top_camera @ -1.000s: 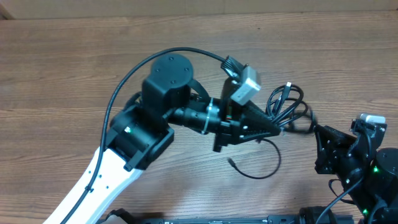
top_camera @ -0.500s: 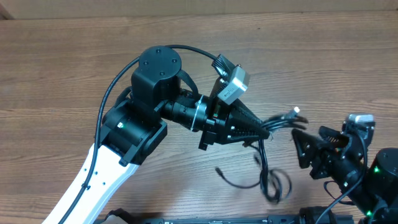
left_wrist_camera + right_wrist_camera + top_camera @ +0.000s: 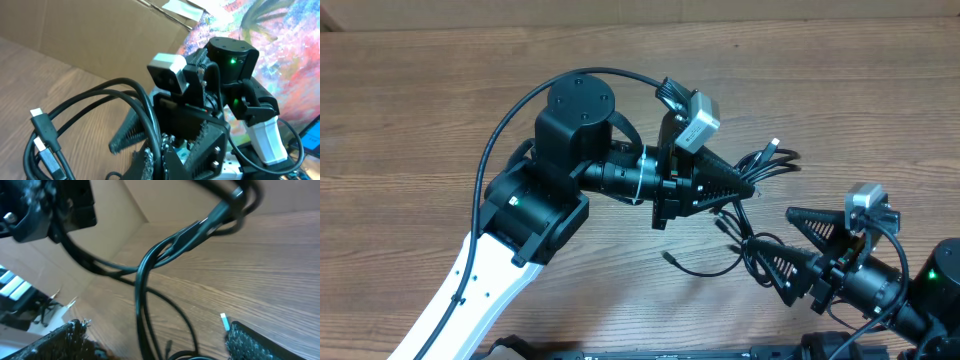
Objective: Untangle cables
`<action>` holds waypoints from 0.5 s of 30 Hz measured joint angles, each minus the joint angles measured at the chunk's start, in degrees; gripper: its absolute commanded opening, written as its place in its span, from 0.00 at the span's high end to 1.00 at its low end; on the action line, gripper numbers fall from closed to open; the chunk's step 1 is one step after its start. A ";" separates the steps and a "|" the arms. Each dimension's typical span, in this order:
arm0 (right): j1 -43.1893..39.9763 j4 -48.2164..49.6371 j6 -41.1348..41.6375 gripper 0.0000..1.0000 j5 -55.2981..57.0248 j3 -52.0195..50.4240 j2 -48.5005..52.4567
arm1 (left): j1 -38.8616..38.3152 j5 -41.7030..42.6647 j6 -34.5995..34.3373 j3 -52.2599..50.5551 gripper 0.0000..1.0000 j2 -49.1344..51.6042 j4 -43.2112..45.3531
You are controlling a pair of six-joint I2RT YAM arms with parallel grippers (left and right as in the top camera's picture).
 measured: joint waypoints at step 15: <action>0.00 1.22 -1.03 0.38 -2.51 -1.57 0.00 | -4.26 -3.19 -0.07 0.00 0.96 0.00 5.90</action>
